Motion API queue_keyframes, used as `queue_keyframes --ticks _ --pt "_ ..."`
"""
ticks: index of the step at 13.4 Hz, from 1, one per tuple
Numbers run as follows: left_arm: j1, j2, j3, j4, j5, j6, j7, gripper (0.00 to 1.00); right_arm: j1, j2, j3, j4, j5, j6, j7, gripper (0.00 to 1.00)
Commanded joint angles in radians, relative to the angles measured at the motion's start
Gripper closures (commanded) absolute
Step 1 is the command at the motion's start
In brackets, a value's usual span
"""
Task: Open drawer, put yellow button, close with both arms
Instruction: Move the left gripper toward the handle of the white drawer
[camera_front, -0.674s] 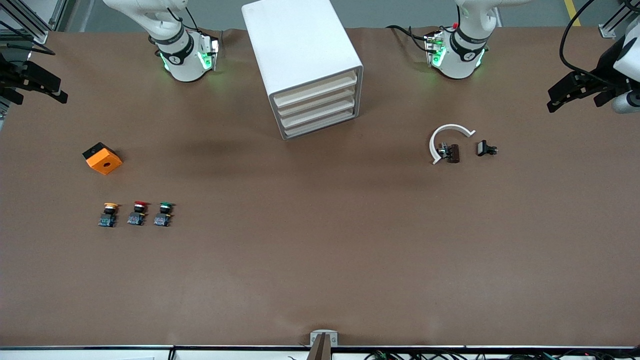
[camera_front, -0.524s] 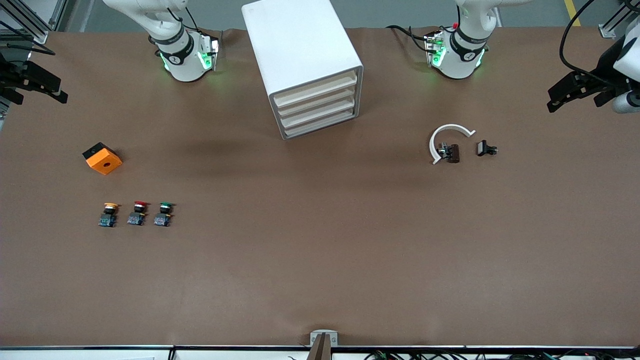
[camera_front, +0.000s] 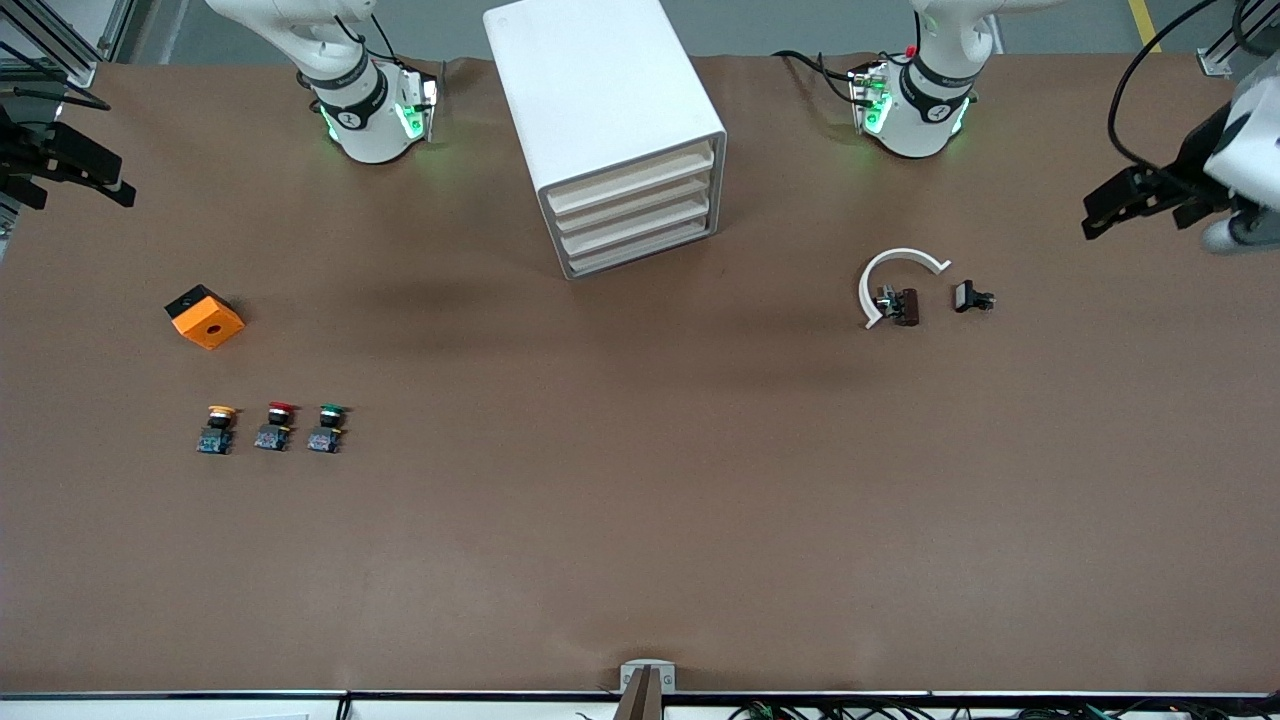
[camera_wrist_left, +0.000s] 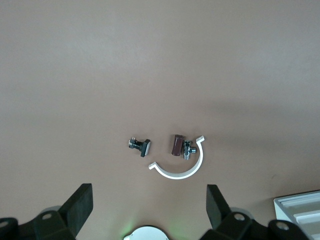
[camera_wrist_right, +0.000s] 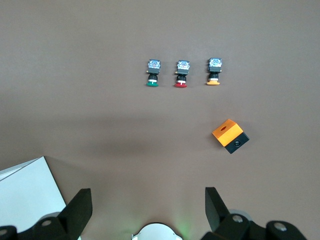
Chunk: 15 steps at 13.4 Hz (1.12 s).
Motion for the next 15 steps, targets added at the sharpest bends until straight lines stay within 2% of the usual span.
queue_keyframes --ticks 1,6,10,13,15 --pt "-0.009 0.097 -0.012 0.022 0.004 -0.006 -0.026 0.0 -0.009 -0.015 0.001 -0.003 0.002 0.005 0.01 0.0" --pt "-0.107 0.22 -0.032 0.017 -0.017 -0.003 -0.41 0.0 -0.019 0.02 -0.005 0.011 -0.001 0.005 0.01 0.0" --pt "-0.132 0.329 -0.035 0.017 -0.152 0.002 -0.704 0.0 -0.035 0.151 -0.005 0.037 0.0 0.057 -0.005 0.0" --pt "-0.196 0.427 -0.035 0.029 -0.261 -0.009 -1.074 0.0 -0.056 0.239 -0.007 0.063 -0.004 0.077 -0.007 0.0" --pt "-0.224 0.516 -0.035 0.078 -0.363 -0.009 -1.278 0.0 -0.12 0.268 -0.004 0.062 0.005 0.158 -0.008 0.0"
